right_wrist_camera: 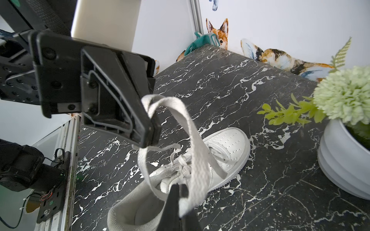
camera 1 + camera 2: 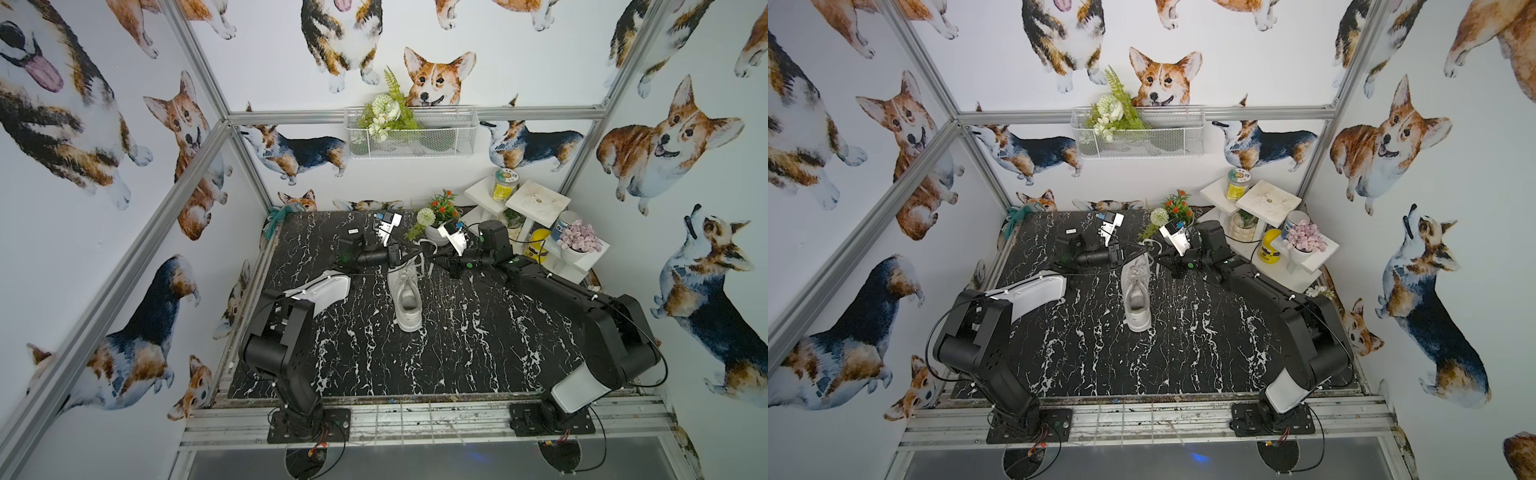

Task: Tie the shoes
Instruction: Cross the shoelace with the shoelace.

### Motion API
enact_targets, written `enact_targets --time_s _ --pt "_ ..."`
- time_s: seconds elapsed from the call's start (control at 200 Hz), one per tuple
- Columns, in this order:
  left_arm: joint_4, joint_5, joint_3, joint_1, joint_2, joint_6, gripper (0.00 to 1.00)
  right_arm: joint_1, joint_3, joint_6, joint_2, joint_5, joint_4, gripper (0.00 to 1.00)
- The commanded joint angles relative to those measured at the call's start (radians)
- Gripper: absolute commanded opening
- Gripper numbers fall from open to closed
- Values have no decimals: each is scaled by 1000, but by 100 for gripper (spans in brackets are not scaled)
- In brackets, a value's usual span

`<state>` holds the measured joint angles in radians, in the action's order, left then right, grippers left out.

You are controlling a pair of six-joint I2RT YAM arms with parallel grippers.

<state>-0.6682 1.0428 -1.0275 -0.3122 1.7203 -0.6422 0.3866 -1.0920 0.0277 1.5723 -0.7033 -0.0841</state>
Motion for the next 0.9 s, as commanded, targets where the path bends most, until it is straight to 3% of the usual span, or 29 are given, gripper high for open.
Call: enact_targets --time_s 0.0,0.495,0.896 --pt "-31 -7 -13 0 8 -2 3 11 -11 -6 -27 -2 34 0" --pt "-23 -6 -20 1 19 2 3 117 -59 -28 -110 21 110 0" --pt "-23 -6 -24 1 12 2 3 167 -88 -42 -96 55 38 0"
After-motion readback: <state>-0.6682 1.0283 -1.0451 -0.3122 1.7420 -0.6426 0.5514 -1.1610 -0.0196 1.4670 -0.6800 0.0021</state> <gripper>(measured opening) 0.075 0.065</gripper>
